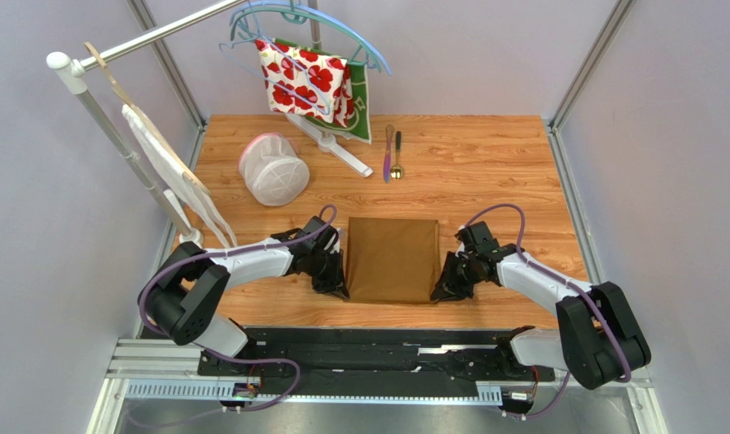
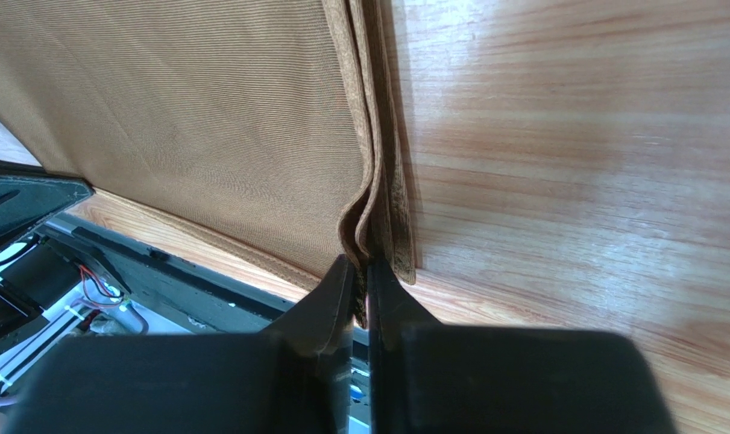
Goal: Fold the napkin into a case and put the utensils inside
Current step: Smooth out the square-folded napkin at the center of the board.
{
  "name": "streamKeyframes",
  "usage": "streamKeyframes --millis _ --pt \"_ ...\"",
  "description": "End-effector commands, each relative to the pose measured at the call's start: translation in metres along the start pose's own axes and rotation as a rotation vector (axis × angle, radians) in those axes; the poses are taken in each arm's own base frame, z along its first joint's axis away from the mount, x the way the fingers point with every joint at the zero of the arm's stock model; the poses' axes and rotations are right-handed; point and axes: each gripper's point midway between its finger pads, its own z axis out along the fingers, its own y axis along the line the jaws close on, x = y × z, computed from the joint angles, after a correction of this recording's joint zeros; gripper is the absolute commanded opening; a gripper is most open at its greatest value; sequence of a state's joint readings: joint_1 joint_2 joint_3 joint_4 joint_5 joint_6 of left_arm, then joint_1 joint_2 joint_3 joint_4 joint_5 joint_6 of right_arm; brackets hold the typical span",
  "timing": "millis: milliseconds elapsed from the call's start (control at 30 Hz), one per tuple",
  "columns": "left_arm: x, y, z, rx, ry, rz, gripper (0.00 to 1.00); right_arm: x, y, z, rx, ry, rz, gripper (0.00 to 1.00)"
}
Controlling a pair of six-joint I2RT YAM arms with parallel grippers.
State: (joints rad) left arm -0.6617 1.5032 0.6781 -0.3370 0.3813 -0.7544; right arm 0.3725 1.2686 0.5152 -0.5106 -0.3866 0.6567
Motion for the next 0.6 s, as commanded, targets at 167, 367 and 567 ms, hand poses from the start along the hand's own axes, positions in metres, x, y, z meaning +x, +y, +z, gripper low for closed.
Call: streamKeyframes --millis 167,367,567 --pt "-0.012 -0.004 -0.047 -0.057 -0.127 0.081 0.37 -0.012 0.016 -0.036 -0.015 -0.093 -0.075 0.56" --pt "-0.023 -0.056 -0.083 0.134 -0.204 0.137 0.41 -0.032 0.042 -0.065 -0.06 -0.193 -0.132 0.61" --pt "-0.033 -0.069 -0.06 0.18 -0.14 0.13 0.33 -0.034 0.04 -0.049 -0.03 -0.125 -0.09 0.46"
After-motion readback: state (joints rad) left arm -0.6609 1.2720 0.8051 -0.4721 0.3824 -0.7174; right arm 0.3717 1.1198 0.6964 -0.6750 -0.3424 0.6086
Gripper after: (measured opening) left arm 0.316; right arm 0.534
